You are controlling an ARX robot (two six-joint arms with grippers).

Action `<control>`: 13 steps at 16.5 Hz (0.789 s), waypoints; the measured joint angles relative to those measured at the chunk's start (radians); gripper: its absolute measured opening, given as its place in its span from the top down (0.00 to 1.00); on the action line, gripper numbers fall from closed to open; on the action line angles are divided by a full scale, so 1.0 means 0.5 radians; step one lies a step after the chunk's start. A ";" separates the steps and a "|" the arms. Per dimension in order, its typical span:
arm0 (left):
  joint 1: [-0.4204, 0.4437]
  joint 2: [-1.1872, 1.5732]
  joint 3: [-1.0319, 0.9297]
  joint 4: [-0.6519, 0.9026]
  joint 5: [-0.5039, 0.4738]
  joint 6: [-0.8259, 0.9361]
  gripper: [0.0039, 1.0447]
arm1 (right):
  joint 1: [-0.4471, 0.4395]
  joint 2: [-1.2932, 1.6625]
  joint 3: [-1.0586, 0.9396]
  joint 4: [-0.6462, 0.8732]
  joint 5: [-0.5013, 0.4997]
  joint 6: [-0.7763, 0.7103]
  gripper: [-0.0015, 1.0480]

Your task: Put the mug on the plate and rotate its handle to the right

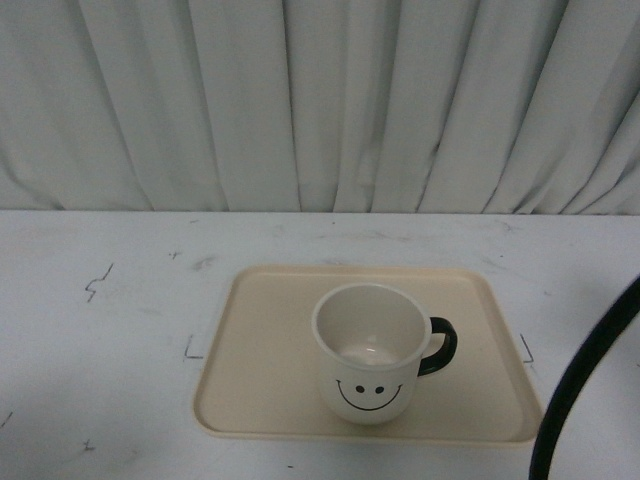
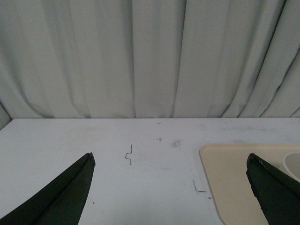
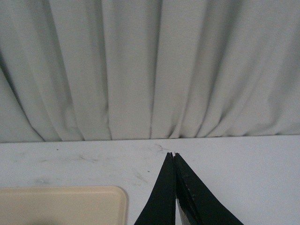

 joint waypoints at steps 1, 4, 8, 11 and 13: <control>0.000 -0.001 0.000 0.000 0.001 0.001 0.06 | -0.023 -0.050 -0.044 0.000 -0.011 0.003 0.98; 0.000 -0.001 0.000 0.000 0.001 0.001 0.06 | -0.043 -0.133 -0.108 -0.002 -0.029 0.005 0.98; 0.000 -0.001 0.000 0.000 0.002 0.001 0.06 | -0.318 -1.051 -0.626 -0.411 -0.317 0.006 0.98; 0.000 0.000 0.000 0.000 0.001 0.001 0.06 | -0.318 -1.416 -0.687 -0.716 -0.317 0.006 0.98; 0.000 0.000 0.000 0.000 0.001 0.001 0.06 | -0.318 -1.608 -0.703 -0.885 -0.317 0.007 0.98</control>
